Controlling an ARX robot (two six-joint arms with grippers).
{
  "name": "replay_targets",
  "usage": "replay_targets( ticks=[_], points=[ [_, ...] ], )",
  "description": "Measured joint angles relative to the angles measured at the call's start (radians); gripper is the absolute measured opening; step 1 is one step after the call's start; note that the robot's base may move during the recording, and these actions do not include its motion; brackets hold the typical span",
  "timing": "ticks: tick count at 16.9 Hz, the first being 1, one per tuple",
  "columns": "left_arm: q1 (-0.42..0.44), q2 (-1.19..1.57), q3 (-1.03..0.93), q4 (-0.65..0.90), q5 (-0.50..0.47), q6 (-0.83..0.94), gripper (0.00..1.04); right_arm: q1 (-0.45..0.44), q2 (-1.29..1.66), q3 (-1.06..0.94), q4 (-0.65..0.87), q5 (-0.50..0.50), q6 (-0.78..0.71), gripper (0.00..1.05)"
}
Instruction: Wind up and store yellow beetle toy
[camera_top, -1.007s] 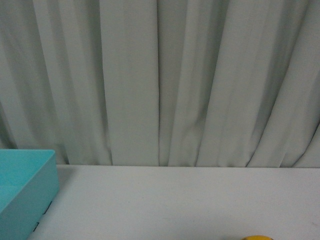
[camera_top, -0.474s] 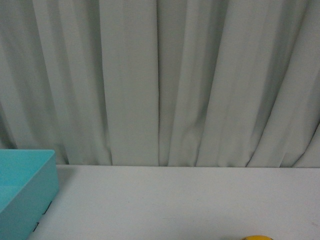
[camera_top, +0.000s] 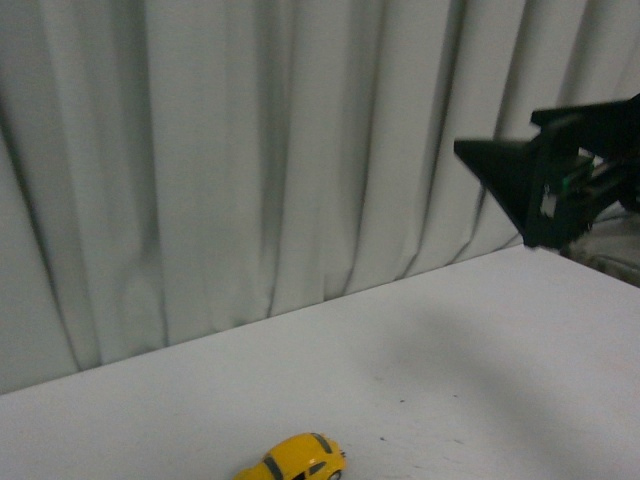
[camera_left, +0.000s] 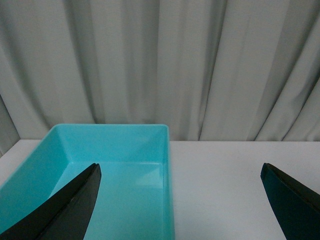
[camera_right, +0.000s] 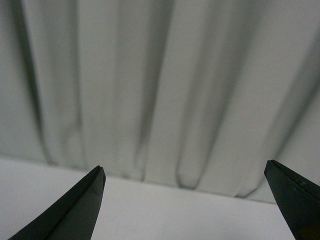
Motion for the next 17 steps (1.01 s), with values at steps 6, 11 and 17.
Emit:
replay_targets(
  ticks=[6, 11, 17],
  points=[
    [0.0, 0.0, 0.0, 0.0, 0.0, 0.0, 0.98, 0.021, 0.356, 0.37, -0.459, -0.411, -0.541, 0.98],
    [0.0, 0.0, 0.0, 0.0, 0.0, 0.0, 0.98, 0.121, 0.583, 0.607, -0.965, -0.352, -1.11, 0.98],
    [0.0, 0.0, 0.0, 0.0, 0.0, 0.0, 0.98, 0.247, 0.826, 0.756, -1.27, -0.116, -1.53, 0.98]
  ],
)
